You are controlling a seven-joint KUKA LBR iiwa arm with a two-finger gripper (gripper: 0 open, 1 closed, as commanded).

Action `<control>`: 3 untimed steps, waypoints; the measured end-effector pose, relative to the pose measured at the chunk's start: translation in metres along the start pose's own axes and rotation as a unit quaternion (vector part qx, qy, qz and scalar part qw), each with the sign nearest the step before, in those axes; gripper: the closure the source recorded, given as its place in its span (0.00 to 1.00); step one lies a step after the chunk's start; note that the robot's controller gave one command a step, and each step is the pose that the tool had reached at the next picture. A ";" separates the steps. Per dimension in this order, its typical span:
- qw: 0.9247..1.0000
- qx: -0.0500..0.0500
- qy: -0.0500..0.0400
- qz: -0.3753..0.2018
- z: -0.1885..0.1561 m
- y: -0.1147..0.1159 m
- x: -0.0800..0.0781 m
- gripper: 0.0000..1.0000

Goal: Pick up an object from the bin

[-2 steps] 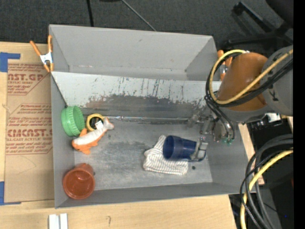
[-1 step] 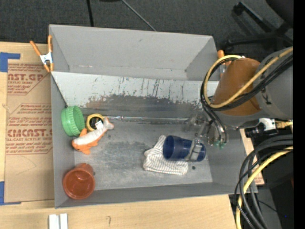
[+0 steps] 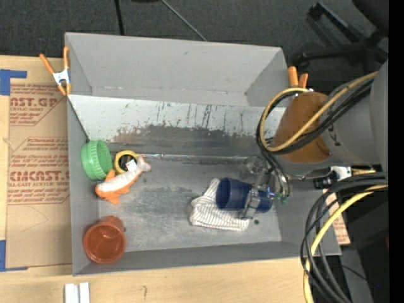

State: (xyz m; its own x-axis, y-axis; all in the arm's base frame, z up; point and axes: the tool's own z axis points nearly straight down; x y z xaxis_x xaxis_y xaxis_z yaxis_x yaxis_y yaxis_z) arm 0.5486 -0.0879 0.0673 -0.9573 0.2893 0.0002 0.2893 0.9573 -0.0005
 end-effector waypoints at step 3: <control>0.998 -0.001 0.001 0.070 -0.004 -0.001 0.005 1.00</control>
Offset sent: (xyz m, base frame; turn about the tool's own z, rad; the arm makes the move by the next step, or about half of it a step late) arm 0.0000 0.0000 0.0000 0.0000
